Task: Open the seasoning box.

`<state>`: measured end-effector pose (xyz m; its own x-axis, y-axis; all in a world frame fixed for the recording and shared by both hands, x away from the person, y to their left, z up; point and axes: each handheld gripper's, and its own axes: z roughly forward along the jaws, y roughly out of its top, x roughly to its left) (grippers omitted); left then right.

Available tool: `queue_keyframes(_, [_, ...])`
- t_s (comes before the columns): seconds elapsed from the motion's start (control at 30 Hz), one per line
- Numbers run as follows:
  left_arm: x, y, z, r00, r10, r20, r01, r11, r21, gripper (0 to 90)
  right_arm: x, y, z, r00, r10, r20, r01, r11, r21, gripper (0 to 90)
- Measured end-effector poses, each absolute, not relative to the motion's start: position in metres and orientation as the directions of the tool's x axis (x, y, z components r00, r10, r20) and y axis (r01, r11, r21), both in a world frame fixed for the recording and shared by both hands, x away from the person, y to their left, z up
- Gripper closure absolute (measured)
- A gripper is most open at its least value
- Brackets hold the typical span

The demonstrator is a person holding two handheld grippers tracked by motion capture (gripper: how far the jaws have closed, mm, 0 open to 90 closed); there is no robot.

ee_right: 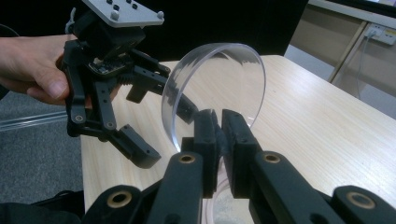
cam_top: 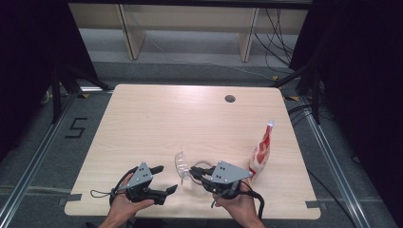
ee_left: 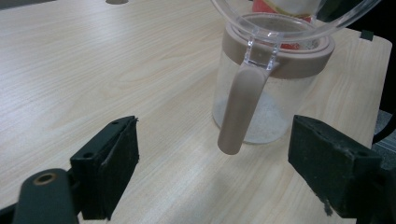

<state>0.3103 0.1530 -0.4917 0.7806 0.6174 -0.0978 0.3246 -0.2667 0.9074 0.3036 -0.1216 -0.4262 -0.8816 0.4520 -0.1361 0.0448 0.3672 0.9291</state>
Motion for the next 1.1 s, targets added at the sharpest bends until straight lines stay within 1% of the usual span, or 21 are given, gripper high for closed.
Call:
queue_keyframes(0.37, [0.31,0.152,-0.492,0.784,0.612,-0.102,0.324,-0.264,0.909,16.3,0.304,-0.134,-0.429,-0.867,0.481,-0.127,0.063,0.361,0.931,83.0])
queue_keyframes(0.57, [0.31,0.153,-0.492,0.787,0.609,-0.097,0.325,-0.277,0.904,16.3,0.303,-0.143,-0.433,-0.861,0.494,-0.121,0.075,0.358,0.931,80.4])
queue_keyframes(0.77, [0.31,0.152,-0.492,0.787,0.609,-0.103,0.327,-0.27,0.906,16.3,0.296,-0.159,-0.438,-0.823,0.559,-0.102,0.113,0.337,0.935,76.0])
queue_keyframes(1.0, [0.31,0.152,-0.492,0.787,0.609,-0.095,0.329,-0.285,0.9,16.3,0.288,-0.18,-0.445,-0.799,0.595,-0.088,0.146,0.334,0.931,72.2])
queue_keyframes(1.07, [0.309,0.151,-0.492,0.787,0.609,-0.099,0.331,-0.281,0.901,16.3,0.285,-0.185,-0.448,-0.795,0.603,-0.064,0.169,0.321,0.932,69.3])
queue_keyframes(1.1, [0.31,0.152,-0.492,0.794,0.601,-0.091,0.323,-0.291,0.9,16.3,0.284,-0.188,-0.448,-0.784,0.616,-0.079,0.165,0.328,0.93,69.2])
